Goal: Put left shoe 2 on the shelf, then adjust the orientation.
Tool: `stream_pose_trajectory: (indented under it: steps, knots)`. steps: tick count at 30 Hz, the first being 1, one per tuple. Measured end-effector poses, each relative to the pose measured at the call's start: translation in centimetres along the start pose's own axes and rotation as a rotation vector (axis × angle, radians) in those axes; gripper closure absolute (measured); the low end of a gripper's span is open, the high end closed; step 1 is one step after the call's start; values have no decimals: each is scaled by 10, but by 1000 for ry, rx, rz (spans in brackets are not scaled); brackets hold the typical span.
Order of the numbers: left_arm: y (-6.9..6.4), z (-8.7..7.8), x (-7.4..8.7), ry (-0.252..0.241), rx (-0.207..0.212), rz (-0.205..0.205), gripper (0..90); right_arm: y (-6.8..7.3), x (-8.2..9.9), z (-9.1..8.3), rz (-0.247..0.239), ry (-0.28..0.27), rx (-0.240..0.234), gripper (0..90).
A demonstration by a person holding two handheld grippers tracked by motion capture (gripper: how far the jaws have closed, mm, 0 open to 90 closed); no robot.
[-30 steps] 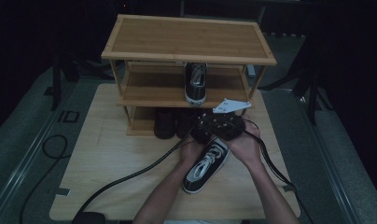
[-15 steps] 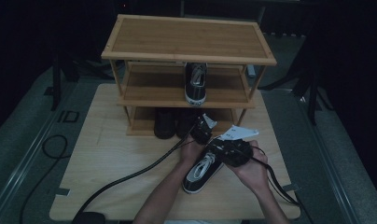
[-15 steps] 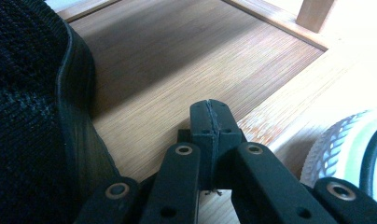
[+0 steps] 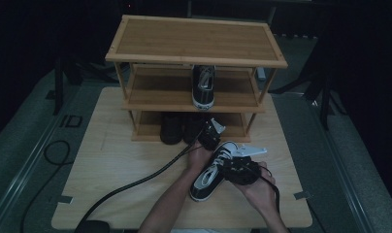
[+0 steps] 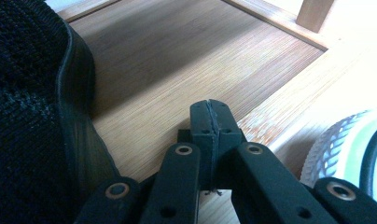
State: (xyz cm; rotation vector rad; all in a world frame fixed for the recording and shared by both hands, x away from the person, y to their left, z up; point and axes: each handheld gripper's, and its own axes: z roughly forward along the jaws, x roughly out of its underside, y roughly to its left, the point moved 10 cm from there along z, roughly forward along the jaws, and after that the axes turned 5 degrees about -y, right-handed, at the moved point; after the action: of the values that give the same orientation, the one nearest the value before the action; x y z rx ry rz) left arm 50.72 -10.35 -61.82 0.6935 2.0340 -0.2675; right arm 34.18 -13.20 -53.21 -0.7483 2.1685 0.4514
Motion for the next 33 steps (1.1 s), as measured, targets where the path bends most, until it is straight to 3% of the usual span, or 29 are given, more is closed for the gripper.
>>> stream_pose_trajectory:
  steps: [7,9,13,16,19,24,30,33]
  knots:
    - [0,0,0,-1,1,-2,900,1,3,12,15,17,51,583]
    - [0,0,0,-1,2,-2,900,1,8,18,21,44,60,583]
    - [0,0,0,-1,3,-3,900,-1,16,21,68,78,54,604]
    - [0,0,0,-1,4,-3,900,-2,21,23,151,121,44,656]
    - [0,0,0,-2,4,-2,900,-2,24,23,173,136,37,729]
    - [0,0,0,-2,5,-2,900,-3,25,21,163,147,61,838]
    - [0,-1,0,-3,7,-2,900,-12,26,13,166,153,93,856]
    - [0,-1,0,-3,6,-2,900,-20,28,5,153,147,134,862]
